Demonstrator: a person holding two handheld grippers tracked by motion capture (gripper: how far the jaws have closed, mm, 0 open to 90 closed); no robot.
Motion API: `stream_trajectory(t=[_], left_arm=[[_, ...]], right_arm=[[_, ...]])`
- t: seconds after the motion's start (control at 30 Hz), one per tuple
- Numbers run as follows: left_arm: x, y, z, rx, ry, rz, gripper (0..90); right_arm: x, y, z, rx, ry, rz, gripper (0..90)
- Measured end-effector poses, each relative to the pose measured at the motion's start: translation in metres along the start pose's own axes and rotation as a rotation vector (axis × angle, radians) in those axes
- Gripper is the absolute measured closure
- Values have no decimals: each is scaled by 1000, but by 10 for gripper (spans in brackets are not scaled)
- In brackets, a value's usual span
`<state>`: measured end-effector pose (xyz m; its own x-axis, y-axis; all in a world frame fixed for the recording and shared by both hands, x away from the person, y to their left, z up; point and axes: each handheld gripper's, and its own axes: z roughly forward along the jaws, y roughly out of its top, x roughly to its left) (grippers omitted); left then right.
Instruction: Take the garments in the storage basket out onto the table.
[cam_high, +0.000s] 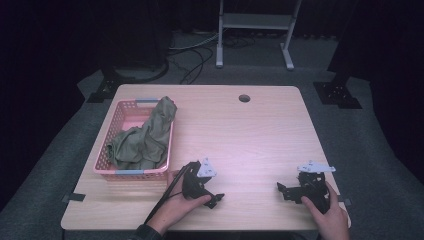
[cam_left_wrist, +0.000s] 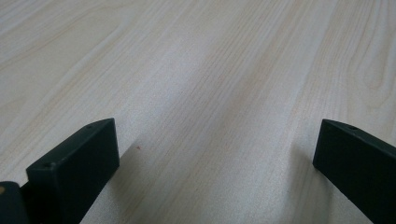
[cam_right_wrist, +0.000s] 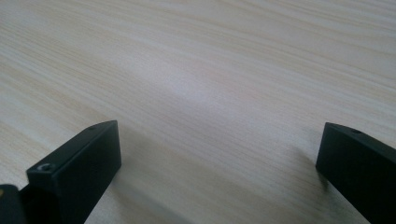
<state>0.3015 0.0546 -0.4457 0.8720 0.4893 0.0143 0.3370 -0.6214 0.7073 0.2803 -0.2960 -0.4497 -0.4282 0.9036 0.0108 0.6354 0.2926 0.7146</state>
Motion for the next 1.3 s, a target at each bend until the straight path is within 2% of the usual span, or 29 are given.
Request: stream_trajectory(t=[0.03,0.13,0.5,0.63,0.7,0.8,1.3], left_arm=[[-2,1,1,1,-13,14,0],[-2,1,1,1,9,-7,0],[-1,3,1,12,-4,6,0],[1,6,-2,-7,-7,-8,0],[3,10,-6,-14,-9,-30,0],[3,12,-7,-18,-10,-34,0],[-4,30,-14,7,-61,-14,0]], right_arm=[[0,0,0,0,0,0,0],[0,0,0,0,0,0,0],[0,0,0,0,0,0,0],[0,0,0,0,0,1,0],[0,0,0,0,0,-1,0],[0,0,0,0,0,-1,0],[0,0,0,0,0,0,0]])
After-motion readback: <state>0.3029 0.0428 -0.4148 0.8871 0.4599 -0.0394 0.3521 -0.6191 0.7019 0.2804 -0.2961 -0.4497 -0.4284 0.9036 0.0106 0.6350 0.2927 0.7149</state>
